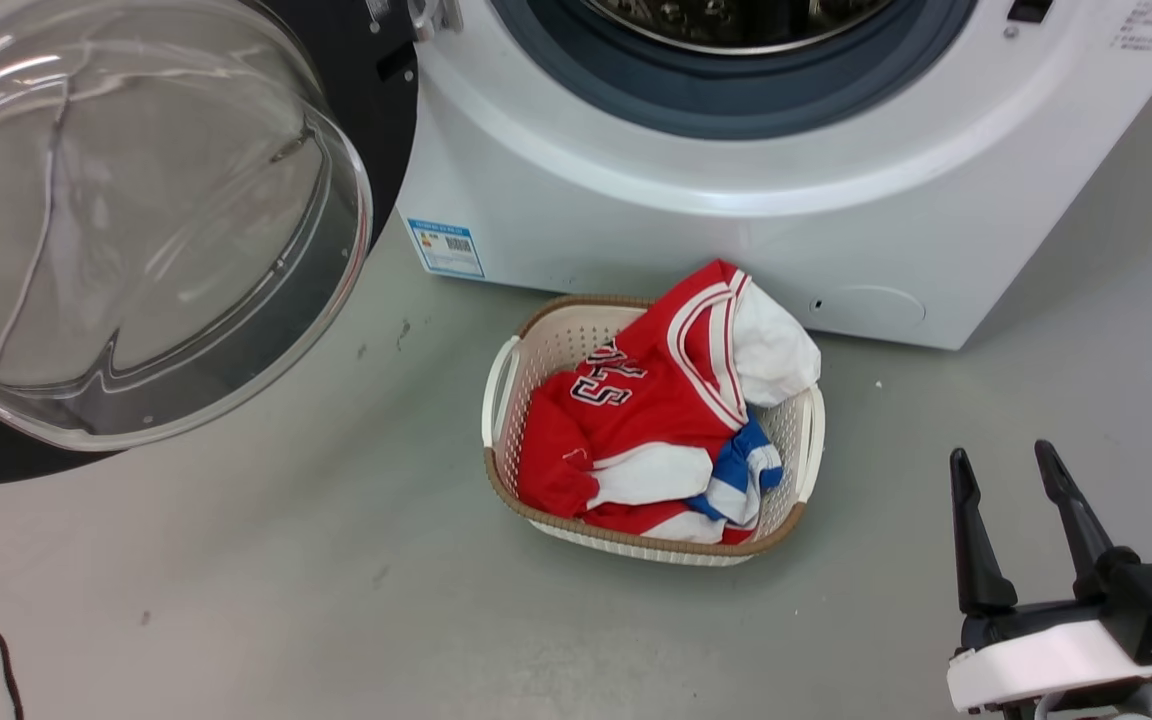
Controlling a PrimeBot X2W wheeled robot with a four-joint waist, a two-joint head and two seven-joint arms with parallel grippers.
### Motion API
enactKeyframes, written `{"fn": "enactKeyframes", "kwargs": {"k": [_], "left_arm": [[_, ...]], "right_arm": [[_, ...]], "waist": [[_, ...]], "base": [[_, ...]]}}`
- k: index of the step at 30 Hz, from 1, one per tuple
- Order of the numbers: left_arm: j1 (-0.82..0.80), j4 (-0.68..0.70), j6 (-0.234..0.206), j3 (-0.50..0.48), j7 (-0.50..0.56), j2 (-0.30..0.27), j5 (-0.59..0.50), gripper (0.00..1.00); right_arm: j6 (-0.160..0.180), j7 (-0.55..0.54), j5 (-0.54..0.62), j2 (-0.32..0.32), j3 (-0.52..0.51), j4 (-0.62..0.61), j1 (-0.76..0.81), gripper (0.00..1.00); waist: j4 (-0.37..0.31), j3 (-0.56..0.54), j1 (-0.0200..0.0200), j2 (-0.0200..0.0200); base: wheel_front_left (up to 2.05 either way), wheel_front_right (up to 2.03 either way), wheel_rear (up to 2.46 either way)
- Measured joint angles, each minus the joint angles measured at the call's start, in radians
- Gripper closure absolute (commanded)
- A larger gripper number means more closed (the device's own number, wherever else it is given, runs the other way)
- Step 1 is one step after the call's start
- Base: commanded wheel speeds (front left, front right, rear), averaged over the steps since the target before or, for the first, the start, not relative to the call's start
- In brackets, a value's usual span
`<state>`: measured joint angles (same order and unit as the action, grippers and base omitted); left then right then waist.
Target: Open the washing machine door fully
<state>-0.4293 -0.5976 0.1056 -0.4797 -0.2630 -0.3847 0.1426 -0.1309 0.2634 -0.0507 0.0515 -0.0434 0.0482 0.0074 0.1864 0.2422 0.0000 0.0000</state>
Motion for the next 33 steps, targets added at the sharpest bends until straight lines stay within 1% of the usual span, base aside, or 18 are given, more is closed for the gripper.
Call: {"fn": "enactKeyframes", "kwargs": {"k": [6, 11, 19, 22, 25, 28, 33], "left_arm": [[0.06, 0.129, 0.009, 0.003, 0.0, 0.058, -0.026, 1.0], [0.121, 0.258, 0.015, 0.033, 0.0, 0.106, -0.052, 1.0], [0.248, 0.446, 0.018, 0.129, 0.0, 0.195, -0.097, 1.0], [0.295, 0.5, 0.019, 0.183, 0.0, 0.235, -0.119, 1.0], [0.341, 0.534, 0.021, 0.247, 0.0, 0.271, -0.139, 1.0], [0.378, 0.553, 0.021, 0.302, 0.0, 0.294, -0.14, 1.0], [0.435, 0.571, 0.018, 0.373, 0.0, 0.315, -0.128, 1.0]], "right_arm": [[0.0, 0.0, -0.016, 0.0, 0.002, 0.004, 0.029, 0.0], [0.0, 0.0, -0.023, 0.0, 0.004, -0.002, 0.044, 0.0], [0.0, 0.0, -0.038, 0.0, 0.005, -0.032, 0.075, 0.0], [0.0, 0.0, -0.04, 0.0, 0.007, -0.044, 0.086, 0.0], [0.0, 0.0, -0.043, 0.0, 0.008, -0.051, 0.1, 0.0], [0.0, 0.0, -0.043, 0.0, 0.006, -0.06, 0.104, 0.0], [0.0, 0.0, -0.049, 0.0, -0.006, -0.068, 0.12, 0.0]], "waist": [[0.009, -0.07, 0.0, 0.0], [0.013, -0.126, 0.0, 0.0], [-0.005, -0.191, -0.0001, 0.0], [-0.019, -0.21, -0.0002, 0.0], [-0.035, -0.226, -0.0001, 0.0], [-0.053, -0.239, -0.0001, 0.0], [-0.083, -0.254, -0.0001, 0.0]], "base": [[0.0, 0.0, 0.0], [0.0, 0.0, 0.0], [0.0, 0.0, 0.0], [0.0, 0.0, 0.0], [0.0, 0.0, 0.0], [0.0, 0.0, 0.0], [0.0, 0.0, 0.0]]}}
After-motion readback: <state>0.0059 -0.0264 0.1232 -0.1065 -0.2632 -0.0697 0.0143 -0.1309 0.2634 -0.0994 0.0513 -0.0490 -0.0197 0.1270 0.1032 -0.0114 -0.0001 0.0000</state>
